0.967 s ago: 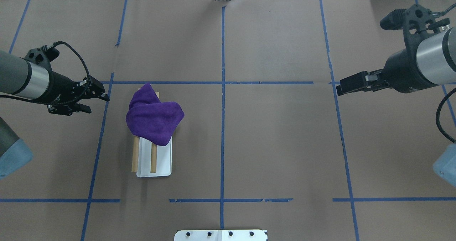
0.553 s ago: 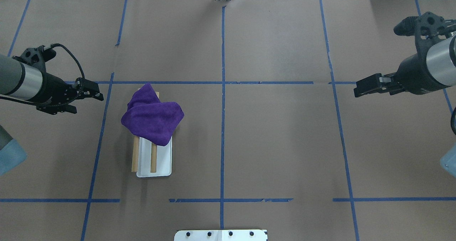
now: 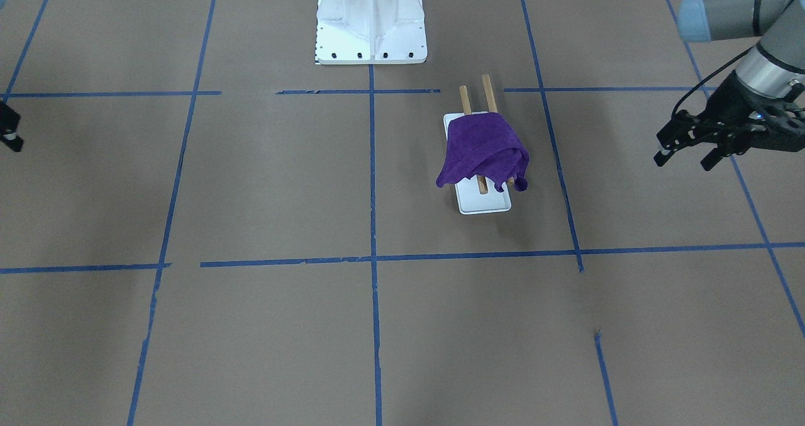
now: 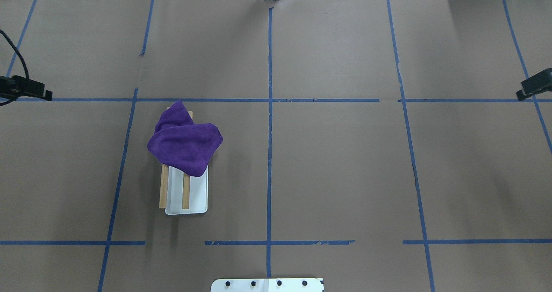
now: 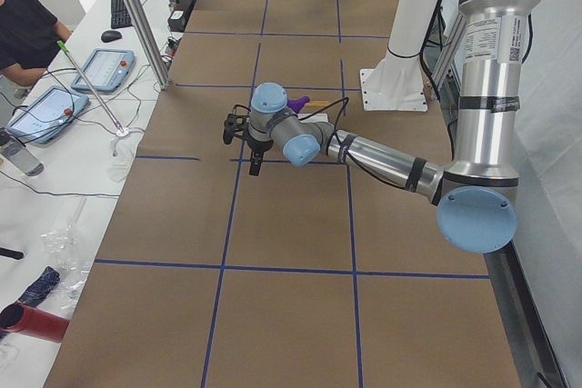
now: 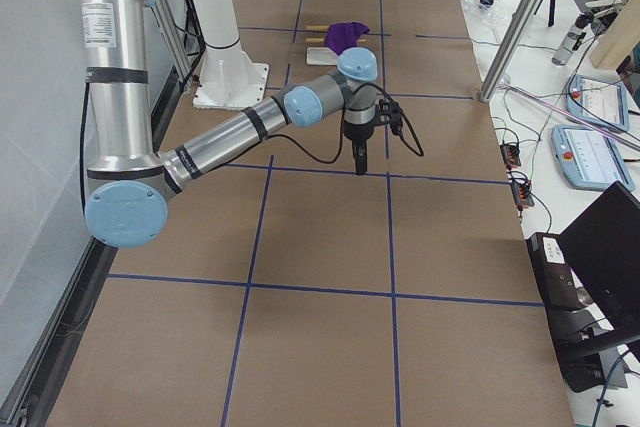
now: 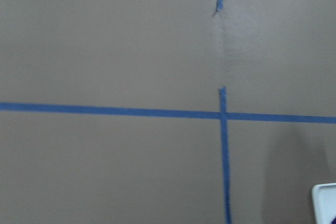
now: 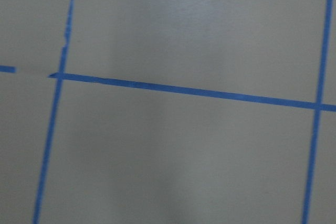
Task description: Hang towel on rack
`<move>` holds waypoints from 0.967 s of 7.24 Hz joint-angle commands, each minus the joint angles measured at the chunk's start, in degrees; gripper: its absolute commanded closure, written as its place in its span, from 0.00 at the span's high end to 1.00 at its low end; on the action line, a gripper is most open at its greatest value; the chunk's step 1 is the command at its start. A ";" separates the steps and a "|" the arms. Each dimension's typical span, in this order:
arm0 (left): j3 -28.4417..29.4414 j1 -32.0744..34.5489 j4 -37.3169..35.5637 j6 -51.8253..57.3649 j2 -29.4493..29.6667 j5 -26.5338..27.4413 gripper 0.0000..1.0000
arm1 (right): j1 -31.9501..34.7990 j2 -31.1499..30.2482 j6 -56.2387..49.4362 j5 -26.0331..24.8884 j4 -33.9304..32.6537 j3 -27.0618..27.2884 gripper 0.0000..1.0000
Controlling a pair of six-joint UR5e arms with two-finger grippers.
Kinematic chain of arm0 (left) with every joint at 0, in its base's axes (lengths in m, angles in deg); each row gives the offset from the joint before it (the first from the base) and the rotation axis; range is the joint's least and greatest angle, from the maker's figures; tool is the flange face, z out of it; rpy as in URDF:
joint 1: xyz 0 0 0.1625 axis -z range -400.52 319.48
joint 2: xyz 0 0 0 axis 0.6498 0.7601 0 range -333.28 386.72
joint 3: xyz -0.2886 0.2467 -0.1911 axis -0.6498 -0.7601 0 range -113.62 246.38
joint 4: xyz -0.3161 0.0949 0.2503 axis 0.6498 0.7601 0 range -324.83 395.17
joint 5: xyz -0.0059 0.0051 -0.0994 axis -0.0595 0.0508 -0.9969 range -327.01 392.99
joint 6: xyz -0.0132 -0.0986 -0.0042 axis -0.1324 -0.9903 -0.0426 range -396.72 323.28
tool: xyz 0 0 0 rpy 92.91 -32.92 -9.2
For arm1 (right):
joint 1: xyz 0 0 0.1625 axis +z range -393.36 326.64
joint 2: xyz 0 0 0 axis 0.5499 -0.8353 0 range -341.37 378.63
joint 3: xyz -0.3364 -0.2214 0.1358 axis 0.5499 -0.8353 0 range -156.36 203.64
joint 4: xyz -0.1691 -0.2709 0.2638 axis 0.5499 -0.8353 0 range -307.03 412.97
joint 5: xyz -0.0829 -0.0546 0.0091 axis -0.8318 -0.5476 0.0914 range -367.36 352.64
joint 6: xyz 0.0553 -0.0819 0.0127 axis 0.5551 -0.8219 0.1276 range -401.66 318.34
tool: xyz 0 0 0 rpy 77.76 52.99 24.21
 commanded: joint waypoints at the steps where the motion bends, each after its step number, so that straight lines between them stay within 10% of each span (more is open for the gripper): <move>1: 1.62 12.23 -12.01 26.41 0.51 -2.12 1.00 | 12.06 -0.04 -23.62 1.90 -0.02 -15.10 1.00; 4: 6.11 19.67 -24.25 38.22 1.05 -6.40 1.00 | 15.45 1.19 -31.02 1.81 -0.02 -25.00 1.00; 7: 7.69 19.41 -25.70 38.22 0.52 -6.60 1.00 | 15.54 2.77 -29.97 1.81 -1.69 -23.79 1.00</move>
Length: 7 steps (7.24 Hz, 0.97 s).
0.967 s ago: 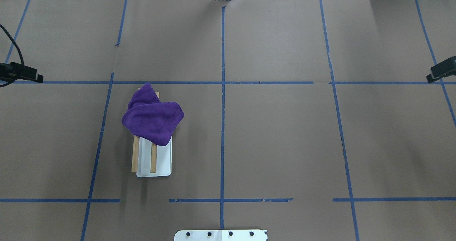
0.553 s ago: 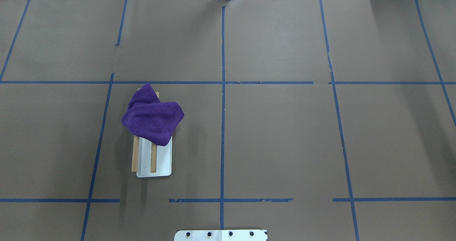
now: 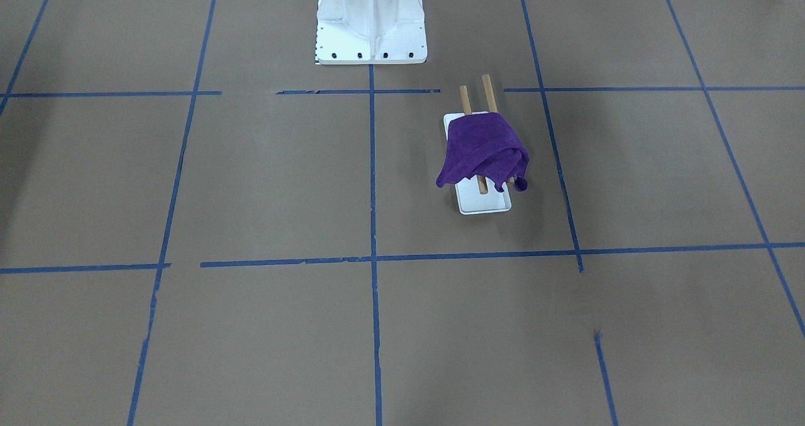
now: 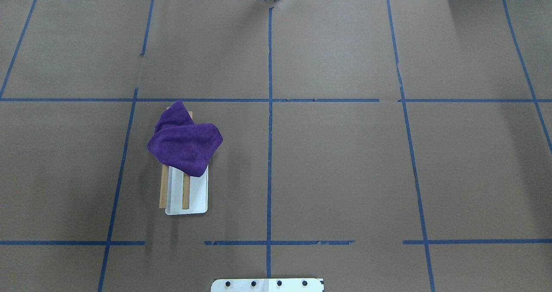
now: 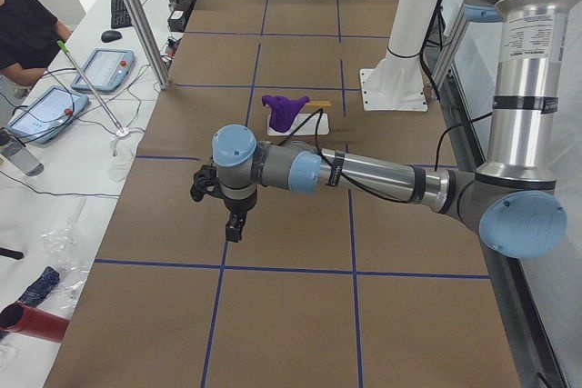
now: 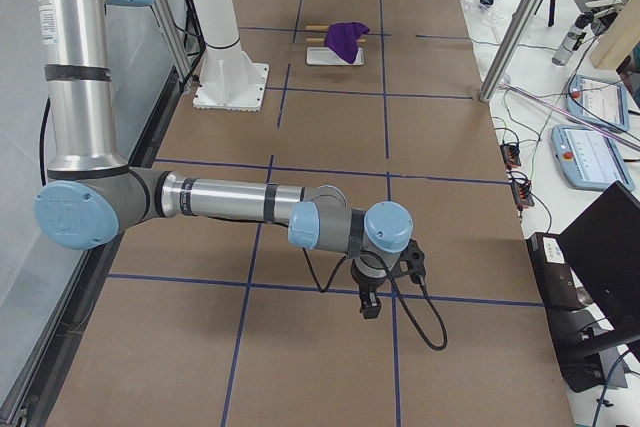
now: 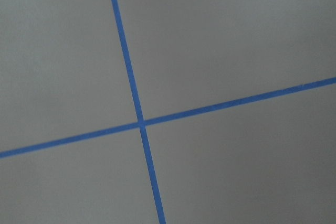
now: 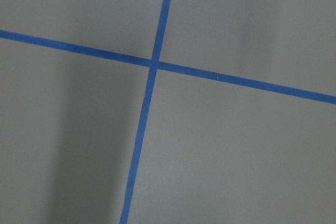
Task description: Hang towel on rack
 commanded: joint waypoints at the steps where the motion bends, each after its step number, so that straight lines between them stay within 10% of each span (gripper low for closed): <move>1: -0.05 0.04 -0.31 0.09 -0.61 -0.25 1.00 | 0.06 0.62 0.54 -0.14 -0.67 0.19 1.00; 7: -0.85 0.04 -0.22 0.18 -1.14 -1.57 1.00 | 0.06 -0.87 1.95 -0.93 -0.41 1.51 1.00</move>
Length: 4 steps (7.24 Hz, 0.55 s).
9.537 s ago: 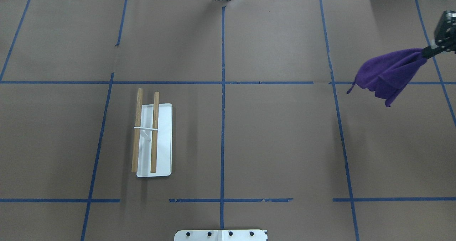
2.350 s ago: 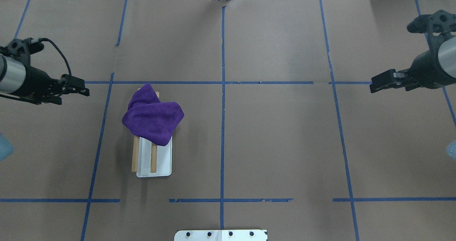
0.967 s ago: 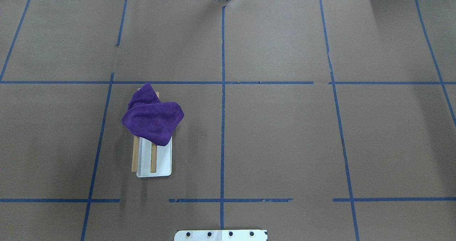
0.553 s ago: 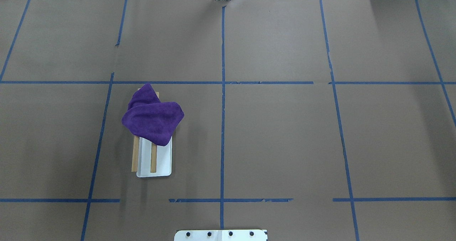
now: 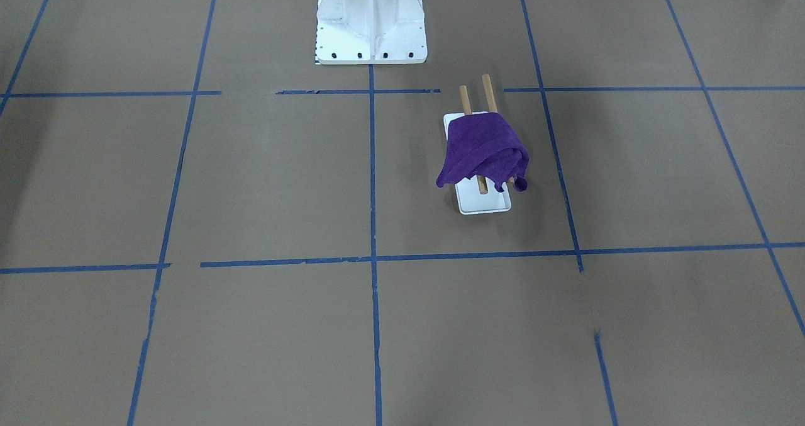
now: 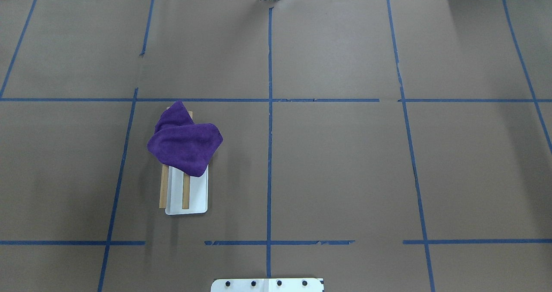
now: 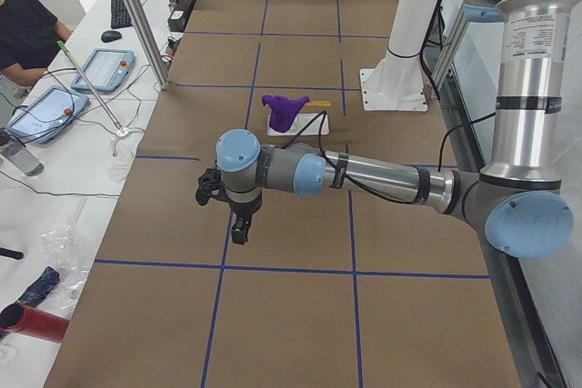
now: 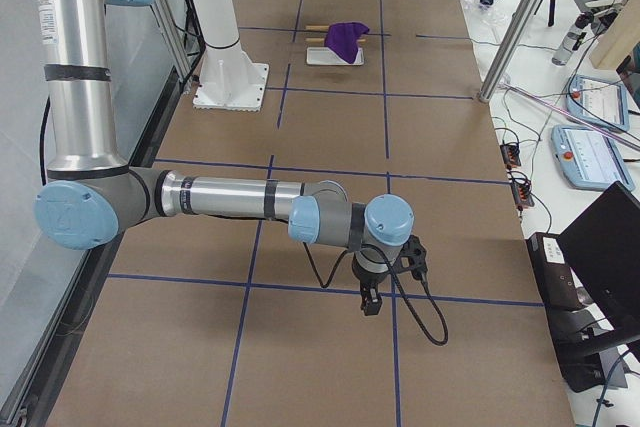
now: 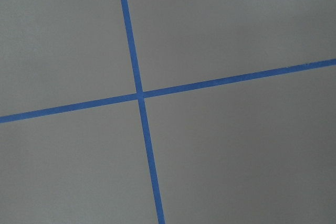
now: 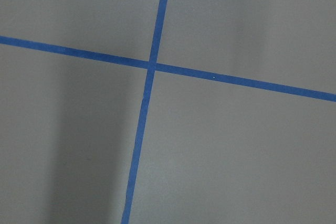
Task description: Hang towel on rack
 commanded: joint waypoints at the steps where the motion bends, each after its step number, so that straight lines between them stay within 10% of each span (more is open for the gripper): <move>1: 0.13 0.00 0.00 -0.65 0.01 -0.39 1.00 | 0.00 -0.54 0.26 0.07 0.01 0.26 1.00; 4: -0.04 0.00 0.09 -0.57 -0.08 -0.48 1.00 | 0.00 -1.07 0.35 0.07 0.27 0.52 1.00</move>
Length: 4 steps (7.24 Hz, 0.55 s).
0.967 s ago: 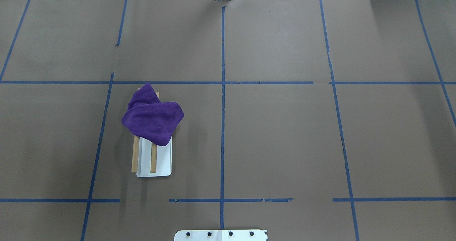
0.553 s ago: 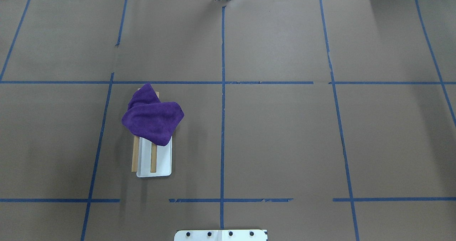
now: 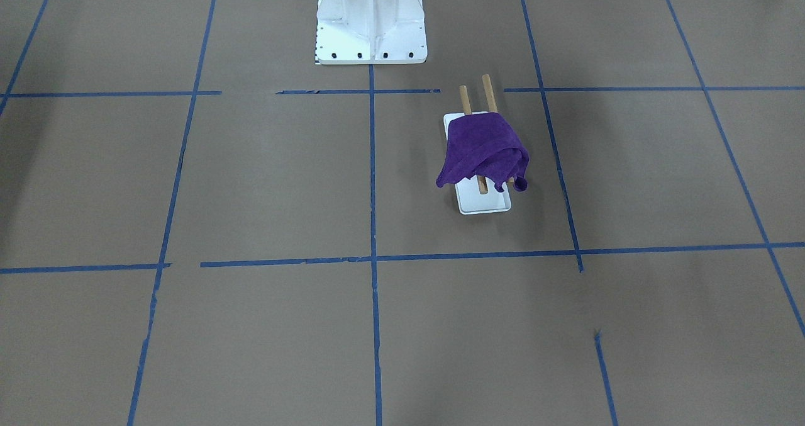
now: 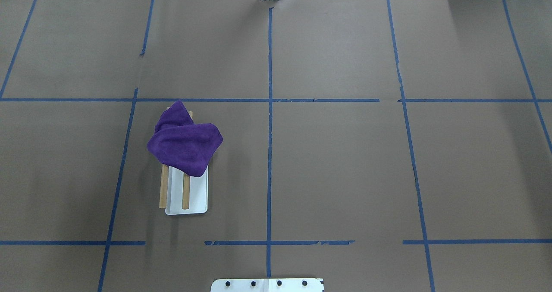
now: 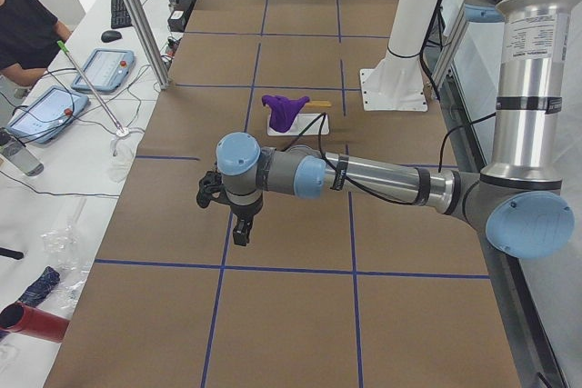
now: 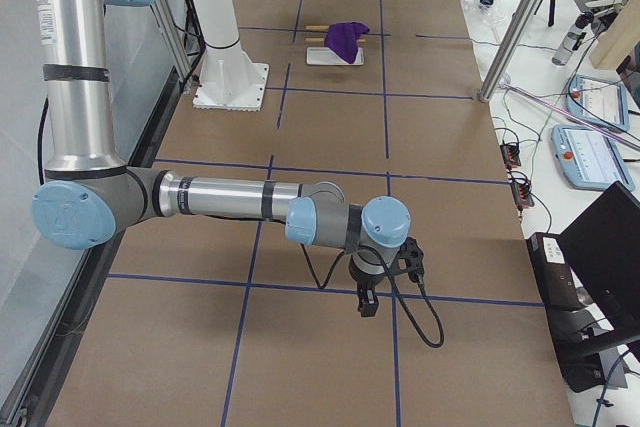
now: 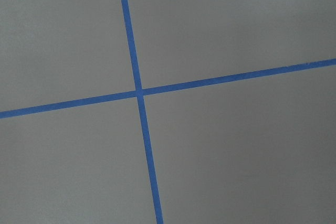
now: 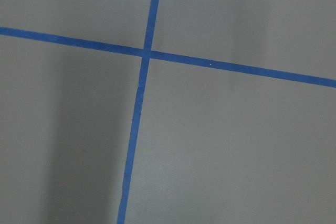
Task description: Hang towel on rack
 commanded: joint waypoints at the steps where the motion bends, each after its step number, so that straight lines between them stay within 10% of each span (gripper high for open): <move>1: -0.61 0.00 -0.05 0.22 -0.02 -0.31 1.00 | -0.61 0.85 3.10 0.30 0.06 1.24 1.00; 4: 2.62 -0.17 -0.67 0.31 0.86 -0.31 1.00 | -2.98 0.59 7.70 0.47 0.14 2.83 1.00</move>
